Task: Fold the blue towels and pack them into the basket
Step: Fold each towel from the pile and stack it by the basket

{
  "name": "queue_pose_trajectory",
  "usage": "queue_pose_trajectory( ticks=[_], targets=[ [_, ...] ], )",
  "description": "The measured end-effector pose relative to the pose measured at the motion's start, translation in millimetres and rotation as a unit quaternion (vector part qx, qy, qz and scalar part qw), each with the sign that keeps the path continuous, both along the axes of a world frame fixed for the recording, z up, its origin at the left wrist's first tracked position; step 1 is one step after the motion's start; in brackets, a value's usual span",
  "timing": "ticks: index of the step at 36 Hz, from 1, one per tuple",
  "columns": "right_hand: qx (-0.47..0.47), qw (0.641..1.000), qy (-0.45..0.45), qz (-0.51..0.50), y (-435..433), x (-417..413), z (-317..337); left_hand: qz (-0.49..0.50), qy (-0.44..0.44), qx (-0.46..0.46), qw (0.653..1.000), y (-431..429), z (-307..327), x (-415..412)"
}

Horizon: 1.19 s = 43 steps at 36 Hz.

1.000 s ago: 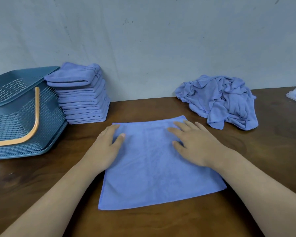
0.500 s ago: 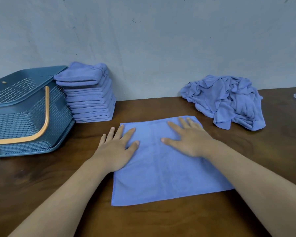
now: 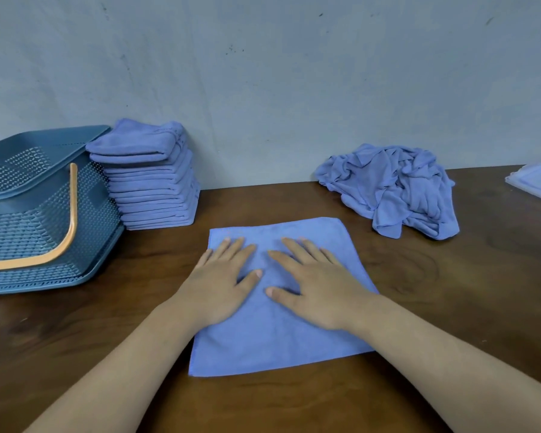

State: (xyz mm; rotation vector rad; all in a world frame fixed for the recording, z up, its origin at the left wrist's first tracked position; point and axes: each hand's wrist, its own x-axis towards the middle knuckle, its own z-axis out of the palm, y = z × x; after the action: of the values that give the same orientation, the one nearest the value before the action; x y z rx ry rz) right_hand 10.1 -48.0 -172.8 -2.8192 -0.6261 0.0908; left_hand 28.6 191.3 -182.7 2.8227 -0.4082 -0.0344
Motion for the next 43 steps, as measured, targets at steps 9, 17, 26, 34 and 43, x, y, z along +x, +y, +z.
queue_pose_trajectory(
  ticks=[9, 17, 26, 34, 43],
  targets=[
    [-0.074, 0.992, 0.063, -0.086, -31.4, -9.6, 8.7, 0.007, 0.023, 0.049, 0.998, 1.1, -0.9, 2.9],
    [-0.006, 0.998, -0.013, 0.055, 12.7, 53.0, 17.2, -0.001, -0.030, 0.036, 0.999, 1.3, 0.8, 5.9],
    [-0.046, 0.997, 0.042, -0.040, -35.8, 85.1, -0.6, 0.013, 0.032, 0.048, 0.998, 4.7, -5.2, 12.6],
    [-0.007, 0.994, 0.024, -0.108, -78.7, 84.6, -9.2, 0.033, 0.025, 0.017, 0.999, 6.6, -4.6, 12.2],
    [-0.022, 0.999, -0.007, -0.037, -42.3, 8.2, 15.5, 0.005, 0.013, -0.002, 1.000, -7.5, 21.5, -23.5]
  ],
)
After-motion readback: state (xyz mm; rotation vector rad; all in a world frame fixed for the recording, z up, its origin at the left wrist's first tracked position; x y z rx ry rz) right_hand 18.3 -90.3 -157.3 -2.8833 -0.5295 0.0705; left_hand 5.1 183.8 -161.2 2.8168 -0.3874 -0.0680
